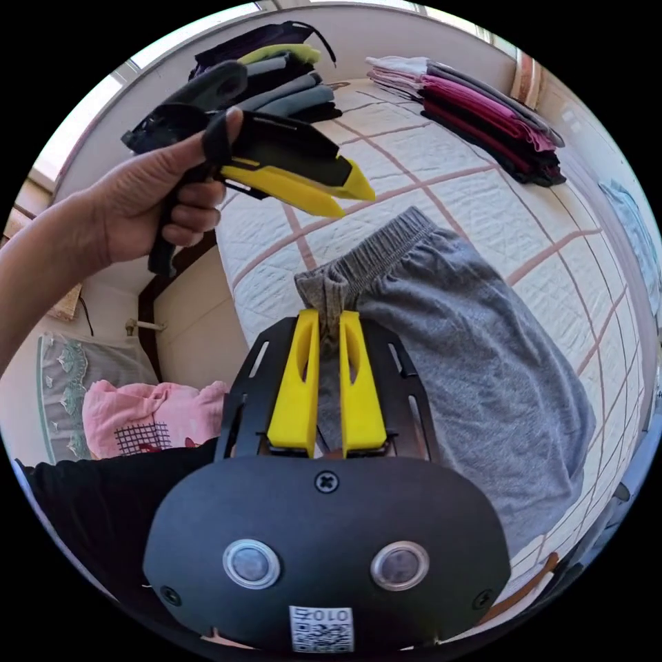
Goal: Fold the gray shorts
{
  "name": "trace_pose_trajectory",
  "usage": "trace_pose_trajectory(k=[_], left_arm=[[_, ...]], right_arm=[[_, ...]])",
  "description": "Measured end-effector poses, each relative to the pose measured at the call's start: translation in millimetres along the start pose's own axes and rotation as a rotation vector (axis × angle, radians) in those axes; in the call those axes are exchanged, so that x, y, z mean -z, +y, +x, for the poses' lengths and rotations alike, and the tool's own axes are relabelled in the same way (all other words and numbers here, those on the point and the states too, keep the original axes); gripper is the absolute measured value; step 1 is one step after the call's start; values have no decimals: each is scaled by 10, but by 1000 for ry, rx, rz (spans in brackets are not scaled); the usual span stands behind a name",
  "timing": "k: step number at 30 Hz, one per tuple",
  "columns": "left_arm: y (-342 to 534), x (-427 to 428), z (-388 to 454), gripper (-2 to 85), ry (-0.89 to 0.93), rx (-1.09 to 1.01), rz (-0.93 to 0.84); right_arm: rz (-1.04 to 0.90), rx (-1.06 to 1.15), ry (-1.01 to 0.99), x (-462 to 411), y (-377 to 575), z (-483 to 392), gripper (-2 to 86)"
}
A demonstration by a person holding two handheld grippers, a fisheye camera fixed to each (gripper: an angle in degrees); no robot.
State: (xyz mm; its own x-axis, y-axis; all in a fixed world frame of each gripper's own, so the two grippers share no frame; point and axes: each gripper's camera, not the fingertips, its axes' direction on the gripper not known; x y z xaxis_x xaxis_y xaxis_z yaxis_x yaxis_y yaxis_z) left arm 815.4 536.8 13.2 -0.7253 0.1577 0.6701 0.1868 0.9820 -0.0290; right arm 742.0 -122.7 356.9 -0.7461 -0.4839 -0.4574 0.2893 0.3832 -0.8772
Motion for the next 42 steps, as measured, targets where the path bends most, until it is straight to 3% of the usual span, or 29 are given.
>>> trace_pose_trajectory(k=[5,7,15,20,23,28,31,35,39,42], left_arm=[[-298,-303,-78,140,136,140,-112],[-352,-350,-8,139,87,180,-166],[-482,-361,499,81,197,148,-110],[-827,-380,1736,57,12,-90,-91],[-980,-584,3005,54,-135,-358,-142],[-850,-1766,4840,58,-198,-678,-279],[-651,-2670,5382,64,-243,-755,-343],[-407,-3648,5561,76,-400,-811,-470],[-508,-3467,5734,89,-338,-830,-407],[-787,-3194,5761,101,-529,-943,-363]], right_arm=[[81,-5,-1,83,292,-53,59],[114,-15,14,105,410,-54,58],[215,-87,-41,94,920,137,57],[460,-389,-281,293,1844,891,57],[656,-553,-403,482,2742,1286,57],[847,-828,-434,458,4282,1680,56],[870,-1041,-424,27,5101,1905,56],[668,-1254,-453,-836,5740,2240,56],[721,-1264,-532,-1115,6033,2309,58],[702,-1237,-528,-1236,6058,2309,60]])
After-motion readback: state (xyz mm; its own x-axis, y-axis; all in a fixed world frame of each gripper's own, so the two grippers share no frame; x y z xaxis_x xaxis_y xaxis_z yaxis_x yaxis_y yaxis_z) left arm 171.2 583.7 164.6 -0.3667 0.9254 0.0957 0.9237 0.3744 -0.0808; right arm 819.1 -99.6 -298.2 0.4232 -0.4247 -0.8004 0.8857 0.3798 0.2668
